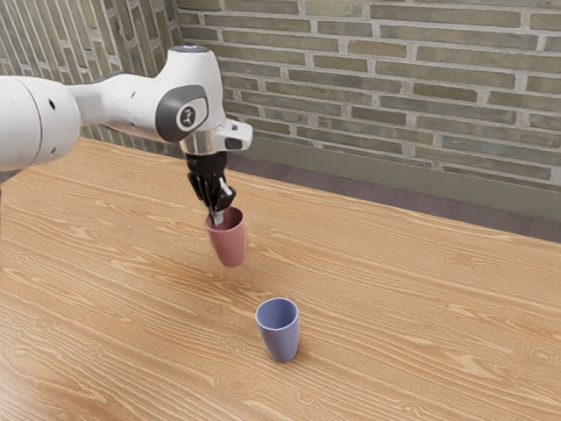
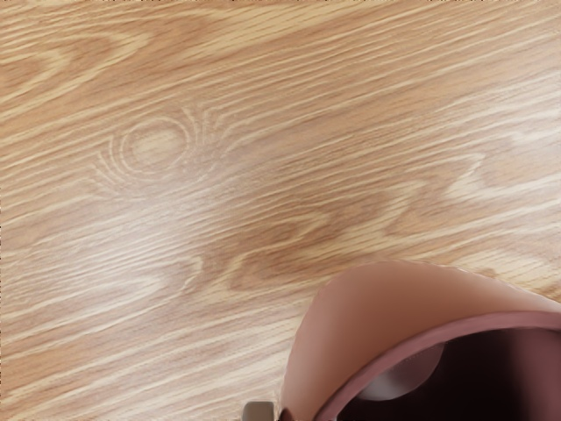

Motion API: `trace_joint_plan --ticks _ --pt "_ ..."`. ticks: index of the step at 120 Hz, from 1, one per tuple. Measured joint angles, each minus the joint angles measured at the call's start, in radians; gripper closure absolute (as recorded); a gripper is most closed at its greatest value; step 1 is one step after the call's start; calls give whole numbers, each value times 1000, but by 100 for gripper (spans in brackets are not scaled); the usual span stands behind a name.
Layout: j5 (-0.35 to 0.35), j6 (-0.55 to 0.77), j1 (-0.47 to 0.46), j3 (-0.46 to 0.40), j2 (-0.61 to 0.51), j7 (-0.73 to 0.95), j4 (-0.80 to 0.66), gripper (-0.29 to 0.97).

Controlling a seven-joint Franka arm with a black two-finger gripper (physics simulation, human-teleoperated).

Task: Place the left cup onto the right cup

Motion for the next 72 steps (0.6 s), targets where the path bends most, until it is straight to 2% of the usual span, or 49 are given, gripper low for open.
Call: trace_joint_plan --ticks 72 --pt "3 -51 -75 -11 -53 1 0 79"
